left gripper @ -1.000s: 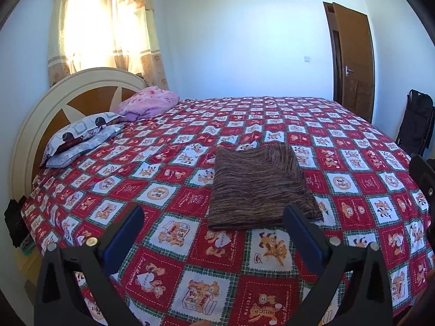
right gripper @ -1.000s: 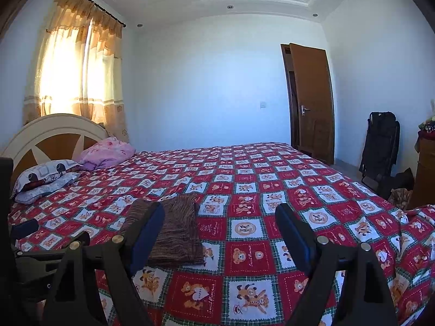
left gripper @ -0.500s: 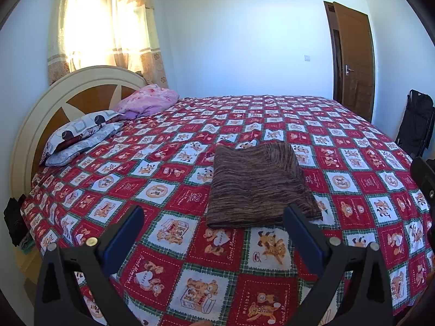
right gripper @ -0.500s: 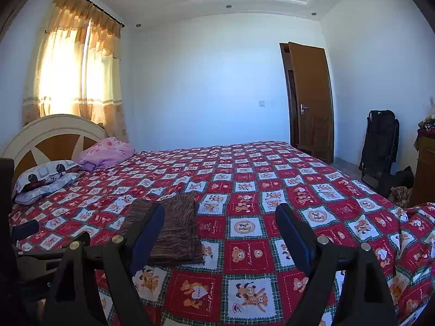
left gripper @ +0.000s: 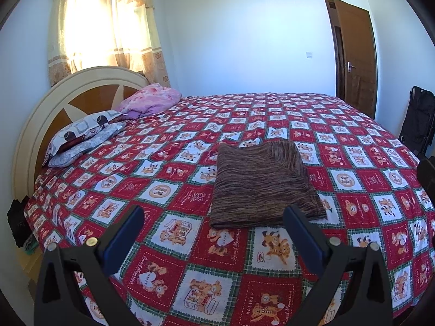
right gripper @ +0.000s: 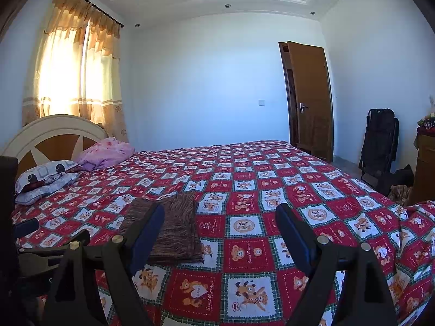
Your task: Fold small clothes
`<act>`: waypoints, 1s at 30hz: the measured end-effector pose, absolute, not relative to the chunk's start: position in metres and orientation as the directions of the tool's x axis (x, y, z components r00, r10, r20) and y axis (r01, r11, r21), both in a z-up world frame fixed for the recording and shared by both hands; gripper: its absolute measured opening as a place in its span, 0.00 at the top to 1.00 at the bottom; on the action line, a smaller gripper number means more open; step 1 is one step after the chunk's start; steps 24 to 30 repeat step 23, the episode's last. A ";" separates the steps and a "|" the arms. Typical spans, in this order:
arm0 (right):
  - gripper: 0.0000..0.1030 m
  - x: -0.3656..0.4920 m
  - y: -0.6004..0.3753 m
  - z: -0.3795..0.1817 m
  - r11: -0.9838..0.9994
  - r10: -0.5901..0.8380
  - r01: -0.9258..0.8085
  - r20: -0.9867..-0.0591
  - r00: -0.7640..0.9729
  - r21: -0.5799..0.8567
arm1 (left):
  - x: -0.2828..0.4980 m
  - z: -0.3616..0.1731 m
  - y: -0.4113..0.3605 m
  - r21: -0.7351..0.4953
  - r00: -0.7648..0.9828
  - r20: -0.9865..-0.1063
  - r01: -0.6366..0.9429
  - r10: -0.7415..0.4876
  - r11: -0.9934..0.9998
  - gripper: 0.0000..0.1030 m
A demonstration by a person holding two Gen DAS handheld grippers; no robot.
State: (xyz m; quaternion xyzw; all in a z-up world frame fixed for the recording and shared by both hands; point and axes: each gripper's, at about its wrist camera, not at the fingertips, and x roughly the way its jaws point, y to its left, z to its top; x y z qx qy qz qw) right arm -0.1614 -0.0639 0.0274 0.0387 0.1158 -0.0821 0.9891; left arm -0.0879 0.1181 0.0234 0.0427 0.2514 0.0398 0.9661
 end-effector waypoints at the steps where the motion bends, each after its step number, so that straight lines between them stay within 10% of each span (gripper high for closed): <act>1: 0.18 -0.161 -0.064 0.027 0.984 -0.153 0.171 -0.235 0.960 0.058 | -0.087 0.023 0.119 0.101 0.869 -0.484 -0.059 0.101 0.993 0.00; 30: 0.18 -0.158 -0.065 0.020 0.985 -0.146 0.164 -0.262 0.954 0.049 | -0.074 0.016 0.129 0.036 0.843 -0.536 -0.022 0.038 0.999 0.00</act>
